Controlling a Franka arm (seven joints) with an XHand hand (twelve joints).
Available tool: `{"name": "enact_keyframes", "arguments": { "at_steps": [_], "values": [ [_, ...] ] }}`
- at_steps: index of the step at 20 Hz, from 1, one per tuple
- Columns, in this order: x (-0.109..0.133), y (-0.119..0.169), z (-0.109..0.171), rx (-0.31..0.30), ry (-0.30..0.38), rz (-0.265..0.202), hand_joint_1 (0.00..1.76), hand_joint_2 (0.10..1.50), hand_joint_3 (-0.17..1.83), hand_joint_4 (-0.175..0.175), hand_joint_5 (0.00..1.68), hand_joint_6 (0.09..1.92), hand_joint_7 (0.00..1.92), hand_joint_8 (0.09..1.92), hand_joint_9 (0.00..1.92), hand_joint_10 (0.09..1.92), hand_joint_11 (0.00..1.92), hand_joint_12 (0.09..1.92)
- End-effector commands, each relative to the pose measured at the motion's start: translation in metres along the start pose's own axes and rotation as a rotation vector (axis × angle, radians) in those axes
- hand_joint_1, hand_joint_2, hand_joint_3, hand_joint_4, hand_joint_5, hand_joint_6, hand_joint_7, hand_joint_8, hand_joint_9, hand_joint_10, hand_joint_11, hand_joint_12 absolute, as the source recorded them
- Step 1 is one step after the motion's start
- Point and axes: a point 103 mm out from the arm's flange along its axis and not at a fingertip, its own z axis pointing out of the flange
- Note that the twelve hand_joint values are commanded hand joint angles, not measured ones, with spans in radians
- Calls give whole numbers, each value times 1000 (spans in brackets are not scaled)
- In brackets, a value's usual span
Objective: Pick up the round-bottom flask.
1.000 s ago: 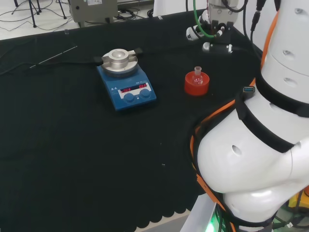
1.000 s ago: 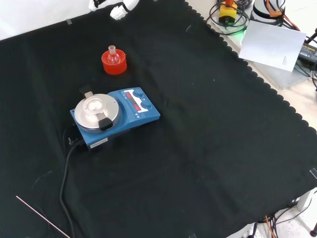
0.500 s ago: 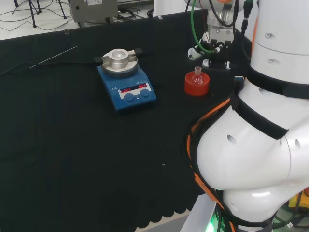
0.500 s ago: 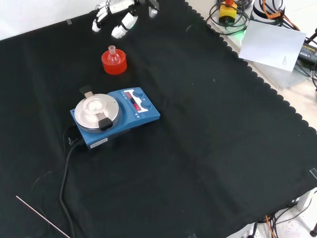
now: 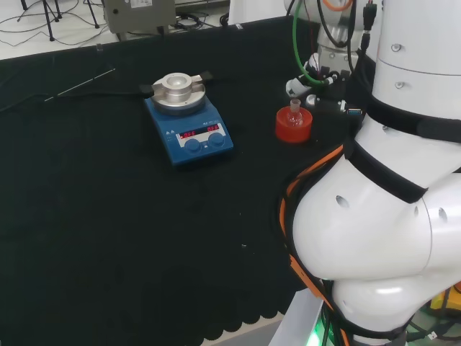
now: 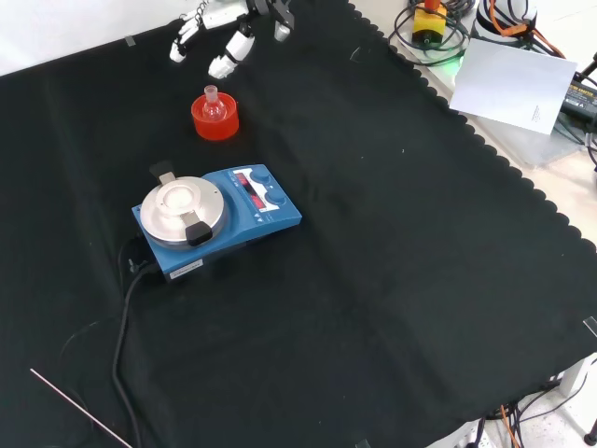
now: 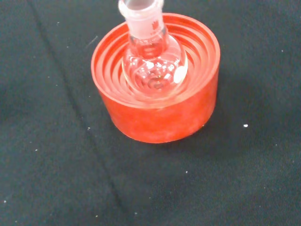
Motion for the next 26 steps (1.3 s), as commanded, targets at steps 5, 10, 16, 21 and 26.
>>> {"name": "enact_keyframes", "arguments": {
  "at_steps": [5, 10, 16, 21, 26],
  "values": [
    [-9, 0, 13, -21, -1, 9, 781, 758, 585, -44, 534, 87, 148, 585, 283, 661, 0, 1218],
    [-10, 2, 17, -16, -7, 3, 793, 738, 600, -44, 537, 87, 148, 585, 288, 661, 0, 1218],
    [-8, 6, 20, -15, -20, -7, 795, 722, 608, -44, 528, 87, 148, 585, 292, 661, 0, 1221],
    [-3, 9, 25, -17, -43, -13, 796, 708, 614, -43, 512, 87, 148, 585, 293, 660, 0, 1224],
    [5, 11, 36, -13, -62, -19, 801, 690, 619, -42, 502, 87, 147, 586, 292, 659, 0, 1226]
  ]
}}
